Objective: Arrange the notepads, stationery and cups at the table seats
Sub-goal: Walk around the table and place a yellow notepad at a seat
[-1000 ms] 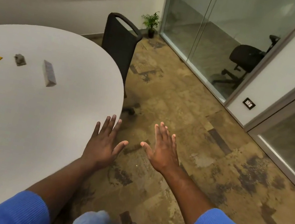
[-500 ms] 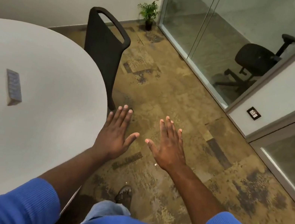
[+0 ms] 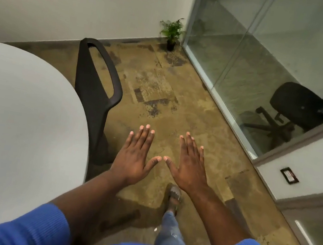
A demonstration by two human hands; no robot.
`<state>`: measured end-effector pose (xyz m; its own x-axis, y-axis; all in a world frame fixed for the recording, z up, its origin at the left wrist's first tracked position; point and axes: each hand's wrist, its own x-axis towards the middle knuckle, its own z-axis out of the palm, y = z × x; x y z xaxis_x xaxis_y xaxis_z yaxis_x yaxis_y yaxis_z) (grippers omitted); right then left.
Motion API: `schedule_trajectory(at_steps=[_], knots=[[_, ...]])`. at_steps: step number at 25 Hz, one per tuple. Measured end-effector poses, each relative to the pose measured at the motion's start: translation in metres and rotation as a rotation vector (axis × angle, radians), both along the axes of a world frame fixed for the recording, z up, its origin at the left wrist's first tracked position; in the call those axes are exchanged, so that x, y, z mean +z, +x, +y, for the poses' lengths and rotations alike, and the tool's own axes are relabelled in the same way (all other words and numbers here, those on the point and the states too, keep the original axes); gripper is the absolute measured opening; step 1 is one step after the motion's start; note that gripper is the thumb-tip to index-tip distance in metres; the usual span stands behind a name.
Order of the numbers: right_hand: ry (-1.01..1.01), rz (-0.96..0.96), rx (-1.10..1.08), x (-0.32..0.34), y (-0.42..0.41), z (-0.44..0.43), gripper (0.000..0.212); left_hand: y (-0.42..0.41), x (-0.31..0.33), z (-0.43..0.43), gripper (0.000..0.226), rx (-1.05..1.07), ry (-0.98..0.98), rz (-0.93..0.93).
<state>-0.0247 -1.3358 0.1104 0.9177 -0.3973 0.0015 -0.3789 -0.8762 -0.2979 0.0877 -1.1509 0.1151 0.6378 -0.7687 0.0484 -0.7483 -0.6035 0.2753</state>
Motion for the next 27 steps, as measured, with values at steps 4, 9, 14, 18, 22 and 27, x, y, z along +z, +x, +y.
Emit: schedule_trajectory(at_steps=[4, 9, 14, 18, 22, 27], knots=[[-0.01, 0.009, 0.141, -0.009, 0.099, -0.096, 0.09, 0.067, -0.01, -0.084, 0.084, 0.123, 0.048, 0.041], [-0.023, 0.039, 0.34, 0.005, 0.223, -0.202, 0.09, 0.156, 0.008, -0.179, 0.084, 0.295, 0.036, 0.065], [-0.026, 0.031, 0.482, 0.008, 0.347, -0.253, 0.09, 0.251, 0.01, -0.235, 0.086, 0.468, 0.038, 0.055], [-0.032, 0.063, 0.559, -0.005, 0.458, -0.282, 0.091, 0.341, -0.008, -0.264, 0.086, 0.596, 0.066, 0.061], [-0.036, 0.067, 0.628, -0.007, 0.558, -0.299, 0.09, 0.428, -0.016, -0.277, 0.085, 0.669, 0.087, 0.089], [-0.038, 0.034, 0.72, 0.007, 0.694, -0.31, 0.09, 0.536, -0.005, -0.285, 0.085, 0.786, 0.095, 0.075]])
